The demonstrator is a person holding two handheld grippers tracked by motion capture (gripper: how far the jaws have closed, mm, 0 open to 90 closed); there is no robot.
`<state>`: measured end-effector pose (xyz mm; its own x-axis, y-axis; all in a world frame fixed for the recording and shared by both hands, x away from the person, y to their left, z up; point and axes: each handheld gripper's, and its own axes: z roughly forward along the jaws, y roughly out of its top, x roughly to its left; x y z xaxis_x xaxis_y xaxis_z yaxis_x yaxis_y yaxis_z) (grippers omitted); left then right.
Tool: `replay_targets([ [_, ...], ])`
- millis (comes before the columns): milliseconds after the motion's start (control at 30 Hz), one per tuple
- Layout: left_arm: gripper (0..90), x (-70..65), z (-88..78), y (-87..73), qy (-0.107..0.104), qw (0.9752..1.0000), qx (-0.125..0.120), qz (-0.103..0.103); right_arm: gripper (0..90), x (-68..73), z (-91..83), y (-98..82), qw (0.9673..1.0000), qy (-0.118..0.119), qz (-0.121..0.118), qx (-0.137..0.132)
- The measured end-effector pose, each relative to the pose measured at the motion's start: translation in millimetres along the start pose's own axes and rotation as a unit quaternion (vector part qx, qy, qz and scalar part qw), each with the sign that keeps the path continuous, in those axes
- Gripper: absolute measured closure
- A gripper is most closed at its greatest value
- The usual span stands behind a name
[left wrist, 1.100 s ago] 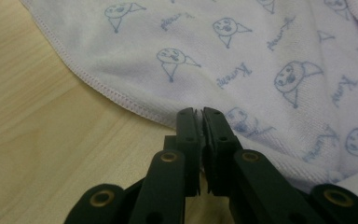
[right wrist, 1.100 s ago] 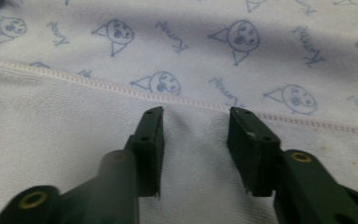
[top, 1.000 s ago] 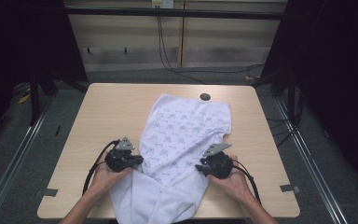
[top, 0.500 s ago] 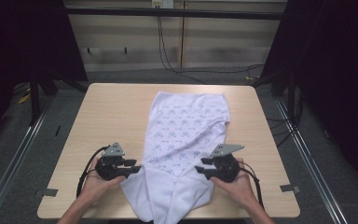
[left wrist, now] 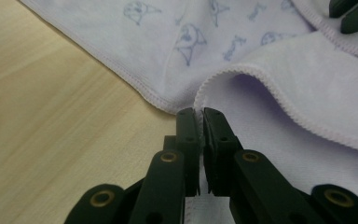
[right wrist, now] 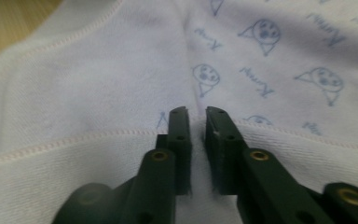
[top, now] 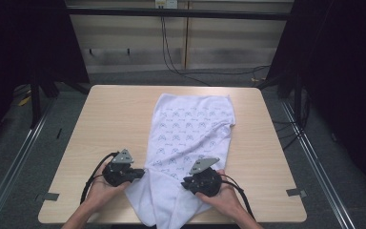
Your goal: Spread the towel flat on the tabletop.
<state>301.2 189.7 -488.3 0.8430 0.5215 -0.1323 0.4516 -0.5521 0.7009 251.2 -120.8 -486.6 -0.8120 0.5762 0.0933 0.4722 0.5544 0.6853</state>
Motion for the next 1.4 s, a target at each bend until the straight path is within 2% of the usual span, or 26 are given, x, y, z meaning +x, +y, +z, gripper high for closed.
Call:
replay_targets([
  [67,86.2,1.4,-5.1,0.5,-0.003,0.9999,-0.012,-0.003,85.2,-1.4,-4.4,0.2,0.9999,0.0,0.007,-0.011],
  [133,86.2,3.2,-14.2,1.4,0.0,0.9995,-0.031,-0.009,87.3,-6.4,-16.7,0.1,0.9991,-0.011,0.022,-0.034],
  [200,86.2,4.2,-17.3,2.0,0.001,0.9993,-0.036,-0.011,87.9,-14.4,-30.0,-1.2,0.9977,-0.02,0.036,-0.054],
  [233,86.1,4.9,-17.9,3.2,0.0,0.9991,-0.04,-0.013,88.2,-26.4,-44.8,-5.0,0.9951,-0.042,0.055,-0.071],
  [267,86.0,4.9,-17.9,3.2,0.0,0.9991,-0.04,-0.013,88.2,-26.4,-44.8,-5.0,0.9951,-0.042,0.055,-0.071],
  [333,85.9,4.8,-18.4,6.3,0.003,0.999,-0.044,-0.012,88.5,-37.4,-55.3,-9.5,0.9929,-0.059,0.067,-0.078],
  [433,85.8,5.0,-19.8,9.6,0.002,0.9987,-0.049,-0.014,88.5,-58.5,-80.8,-26.9,0.9871,-0.093,0.093,-0.091],
  [533,85.8,3.3,-22.3,14.0,0.003,0.9985,-0.053,-0.014,88.5,-64.5,-91.9,-38.0,0.9844,-0.107,0.108,-0.09],
  [567,85.7,0.8,-23.6,17.6,0.009,0.9985,-0.054,-0.003,88.5,-68.5,-98.8,-50.4,0.9824,-0.124,0.12,-0.073],
  [600,85.7,0.8,-23.6,17.6,0.009,0.9985,-0.054,-0.003,88.5,-68.5,-98.8,-50.4,0.9824,-0.124,0.12,-0.073],
  [633,85.7,-0.6,-24.8,19.2,0.006,0.9984,-0.057,0.0,88.4,-69.5,-100.4,-56.6,0.981,-0.138,0.125,-0.054],
  [667,85.3,-1.3,-26.4,20.3,0.006,0.9983,-0.058,0.002,87.5,-70.5,-101.3,-68.8,0.9806,-0.145,0.132,-0.011],
  [700,84.7,-2.1,-27.1,20.5,0.004,0.9984,-0.057,0.002,85.8,-71.1,-101.0,-74.6,0.9806,-0.139,0.138,0.006],
  [733,84.7,-2.1,-26.6,20.2,-0.001,0.9986,-0.054,0.003,85.8,-71.1,-101.0,-74.6,0.9806,-0.139,0.138,0.006],
  [767,81.7,-1.0,-23.3,17.9,0.0,0.999,-0.046,-0.002,73.6,-66.7,-102.9,-78.8,0.98,-0.146,0.135,0.004],
  [833,76.7,0.3,-21.1,16.6,-0.001,0.9991,-0.041,-0.009,69.2,-65.3,-103.3,-76.5,0.9799,-0.148,0.133,-0.003],
  [867,76.7,2.0,-19.1,15.4,-0.001,0.9992,-0.038,-0.013,68.2,-63.6,-103.5,-71.1,0.9806,-0.147,0.129,-0.017],
  [933,70.0,4.1,-18.4,14.1,-0.003,0.999,-0.038,-0.021,66.9,-59.0,-93.7,-43.2,0.9883,-0.098,0.103,-0.053],
  [1033,65.1,8.4,-21.7,10.3,-0.003,0.9987,-0.037,-0.034,66.9,-51.3,-66.0,-12.2,0.9945,-0.044,0.079,-0.053],
  [1067,65.1,10.3,-22.7,7.7,-0.003,0.9986,-0.033,-0.041,66.9,-51.3,-66.0,-12.2,0.9945,-0.044,0.079,-0.053],
  [1133,64.4,13.2,-24.5,0.8,-0.005,0.9984,-0.024,-0.051,66.7,-46.1,-44.9,3.3,0.9962,-0.01,0.071,-0.049],
  [1167,63.6,13.0,-25.4,-3.1,-0.007,0.9983,-0.021,-0.055,66.8,-40.0,-24.8,13.3,0.9974,0.016,0.057,-0.041],
  [1200,63.1,11.9,-27.2,-11.1,-0.003,0.9984,-0.013,-0.055,66.8,-37.4,-15.6,16.2,0.9975,0.025,0.055,-0.036],
  [1233,63.0,11.9,-27.2,-11.1,-0.003,0.9984,-0.013,-0.055,66.8,-37.4,-15.6,16.2,0.9975,0.025,0.055,-0.036],
  [1333,58.8,13.5,-26.3,-24.4,-0.009,0.9976,-0.005,-0.068,63.0,-30.9,9.0,17.7,0.9976,0.041,0.055,-0.014],
  [1400,57.0,13.0,-24.4,-27.1,-0.014,0.9973,-0.002,-0.072,61.9,-29.9,12.5,16.5,0.9978,0.04,0.052,-0.007],
])
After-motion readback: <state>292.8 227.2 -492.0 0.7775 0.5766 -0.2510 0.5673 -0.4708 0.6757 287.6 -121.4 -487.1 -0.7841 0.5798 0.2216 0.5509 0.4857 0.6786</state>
